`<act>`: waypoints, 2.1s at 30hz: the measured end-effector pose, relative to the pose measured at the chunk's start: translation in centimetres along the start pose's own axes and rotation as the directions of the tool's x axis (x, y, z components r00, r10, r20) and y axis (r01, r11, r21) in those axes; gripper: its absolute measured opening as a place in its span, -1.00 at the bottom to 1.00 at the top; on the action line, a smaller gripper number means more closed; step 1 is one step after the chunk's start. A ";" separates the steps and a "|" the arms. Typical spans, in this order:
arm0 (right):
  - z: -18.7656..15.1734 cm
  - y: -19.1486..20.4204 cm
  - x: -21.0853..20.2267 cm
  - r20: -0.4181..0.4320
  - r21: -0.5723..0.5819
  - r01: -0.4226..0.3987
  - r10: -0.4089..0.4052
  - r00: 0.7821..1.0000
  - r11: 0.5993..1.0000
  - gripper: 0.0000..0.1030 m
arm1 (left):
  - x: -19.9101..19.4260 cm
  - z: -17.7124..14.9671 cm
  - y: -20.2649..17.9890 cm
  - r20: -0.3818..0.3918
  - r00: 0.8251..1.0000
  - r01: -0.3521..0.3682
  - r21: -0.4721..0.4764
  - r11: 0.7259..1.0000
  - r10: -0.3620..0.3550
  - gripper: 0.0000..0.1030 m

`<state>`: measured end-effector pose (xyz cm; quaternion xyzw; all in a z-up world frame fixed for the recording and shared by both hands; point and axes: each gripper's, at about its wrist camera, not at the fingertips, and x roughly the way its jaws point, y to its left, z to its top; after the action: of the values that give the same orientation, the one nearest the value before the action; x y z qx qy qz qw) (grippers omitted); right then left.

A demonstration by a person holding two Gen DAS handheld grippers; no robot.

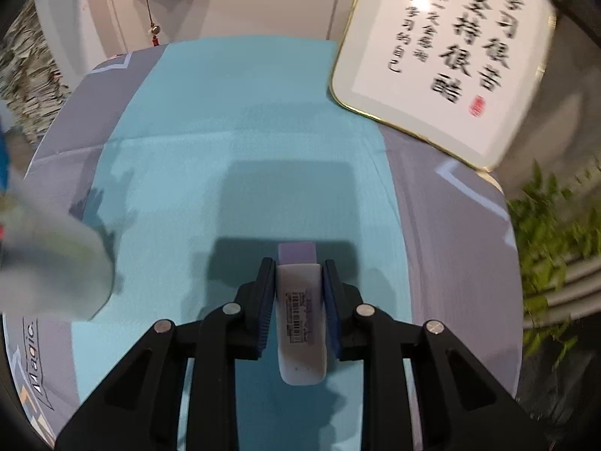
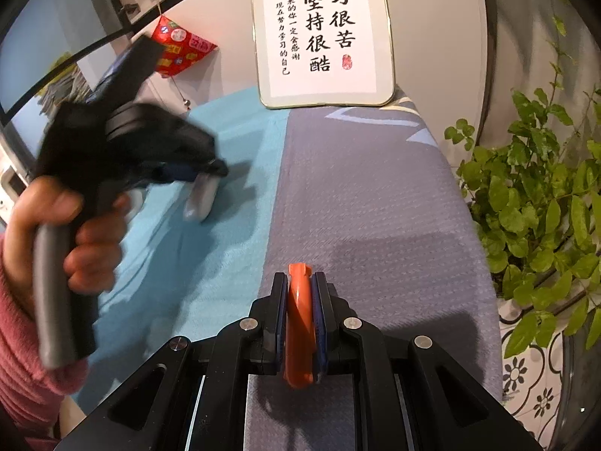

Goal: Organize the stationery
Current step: 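Grasp the purple-capped white glue stick with the left tool while the right tool carries the highlighter, then drop the orange highlighter into the cup with the right tool while the left tool holds the glue stick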

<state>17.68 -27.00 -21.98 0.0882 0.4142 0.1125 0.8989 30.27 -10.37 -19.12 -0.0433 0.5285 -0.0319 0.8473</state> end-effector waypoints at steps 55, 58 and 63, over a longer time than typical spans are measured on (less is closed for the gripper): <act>13.2 27.8 1.9 0.145 -0.239 -0.068 0.104 0.984 0.969 -0.73 | -14.3 -12.2 21.5 0.423 0.906 -0.005 -0.052 0.999 0.026 -0.55; 12.9 27.9 3.5 0.112 -0.226 -0.070 0.097 0.989 0.972 -0.73 | -14.3 -12.1 21.8 0.423 0.906 -0.005 -0.055 0.998 0.028 -0.55; 12.7 27.5 4.5 0.118 -0.234 -0.035 0.064 0.991 0.972 -0.73 | -14.0 -12.0 21.9 0.418 0.908 -0.003 -0.057 0.998 0.026 -0.55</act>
<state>26.66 -0.25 -10.13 0.0001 0.3392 0.1765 0.9240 13.55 12.36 -14.17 -0.0683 0.3355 -0.0011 0.9396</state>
